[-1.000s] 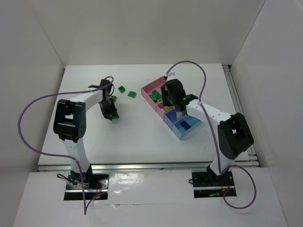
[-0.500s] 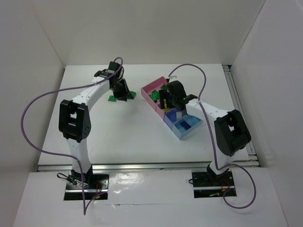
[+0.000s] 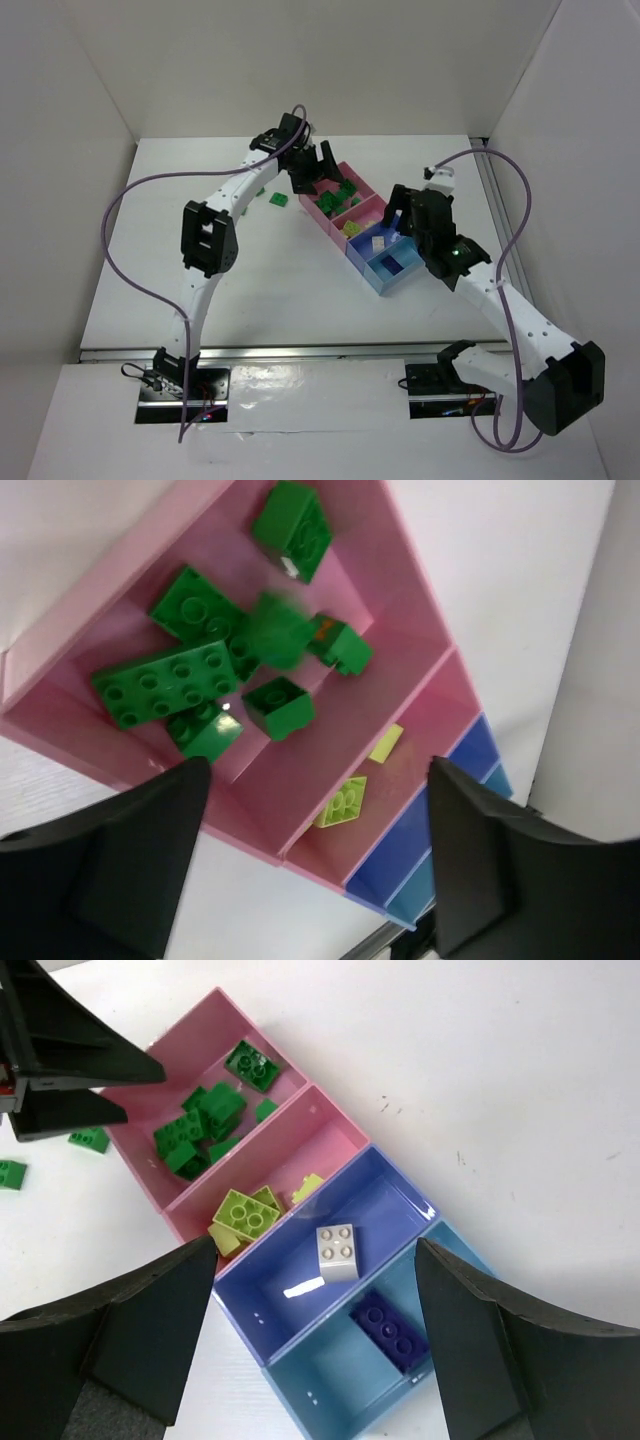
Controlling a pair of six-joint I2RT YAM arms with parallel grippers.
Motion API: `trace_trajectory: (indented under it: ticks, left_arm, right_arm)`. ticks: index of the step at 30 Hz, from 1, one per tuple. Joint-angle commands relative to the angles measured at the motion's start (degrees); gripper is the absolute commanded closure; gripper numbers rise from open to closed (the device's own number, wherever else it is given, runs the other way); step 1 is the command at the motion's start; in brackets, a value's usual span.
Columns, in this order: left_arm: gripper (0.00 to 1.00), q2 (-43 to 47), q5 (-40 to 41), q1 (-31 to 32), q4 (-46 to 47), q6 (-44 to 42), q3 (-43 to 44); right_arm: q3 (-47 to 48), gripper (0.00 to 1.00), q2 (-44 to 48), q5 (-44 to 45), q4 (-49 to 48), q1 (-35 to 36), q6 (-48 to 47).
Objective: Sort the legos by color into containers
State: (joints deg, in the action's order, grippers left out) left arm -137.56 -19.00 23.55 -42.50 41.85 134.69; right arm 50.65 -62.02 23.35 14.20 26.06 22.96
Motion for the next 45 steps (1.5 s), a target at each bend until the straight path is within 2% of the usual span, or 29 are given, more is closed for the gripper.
trace_trajectory:
  ticks: [1,2,3,6,9,11,13,16,19,24,30,35,39,43,45]
  left_arm:
    - [0.06,2.10,-1.49,-0.44,0.13,0.97,1.20]
    - [0.02,3.51,-0.34,-0.44,0.14,0.26,0.05]
    - [0.02,6.66,2.37,-0.44,0.14,-0.53,-2.92]
    - [0.08,11.77,7.39,-2.71,0.14,-4.39,-10.90]
    - [0.06,16.00,16.34,-5.70,-2.84,-11.06,-14.98]
    - [0.00,16.00,26.67,-7.11,-6.70,-13.18,-15.68]
    - [0.00,17.23,31.64,-9.57,-8.39,-14.51,-18.83]
    - [0.00,17.23,30.79,-13.87,-9.79,-12.76,-22.35]
    - [0.00,15.75,25.96,-17.31,-9.79,-7.58,-24.30]
    - [0.00,13.72,22.97,-18.01,-9.27,0.94,-22.64]
    - [0.00,6.88,21.82,-19.16,-8.74,6.49,-18.68]
    - [0.00,6.34,26.73,-19.16,-8.74,11.59,-20.16]
    - [0.06,5.11,27.35,-19.68,-7.52,12.91,-21.67]
    - [0.19,4.06,25.33,-19.68,-6.02,13.44,-22.80]
    - [0.20,4.05,25.33,-19.68,-5.31,13.44,-23.50]
  right_arm:
    - [-1.79,0.13,2.17,0.73,3.64,-0.31,1.31]
    - [-1.79,0.13,2.17,0.21,3.65,-0.83,1.30]
    - [-0.92,0.13,1.47,0.20,4.69,-0.84,0.78]
    - [-0.12,0.13,-1.07,-0.94,5.40,-0.84,0.25]
    - [0.50,0.13,-2.31,-1.47,4.52,1.00,0.24]
    - [1.11,0.13,-2.93,-1.99,3.21,1.79,0.24]
    - [1.64,0.13,-4.24,-1.47,3.21,3.46,-0.28]
    - [2.95,0.13,-6.44,-1.47,3.21,3.99,-0.28]
    - [3.66,0.13,-8.20,-1.47,2.68,5.22,-0.28]
    - [4.81,0.13,-9.44,-0.42,2.68,8.12,-0.28]
    - [4.81,0.13,-9.96,0.11,3.21,9.26,0.32]
    - [4.81,0.13,-9.96,0.63,4.34,10.32,0.86]
    - [4.81,0.13,-9.96,0.64,4.35,10.32,0.86]
    - [6.20,0.13,-11.27,1.17,3.65,10.85,0.24]
    - [7.44,0.13,-12.41,-1.81,1.11,10.85,-1.33]
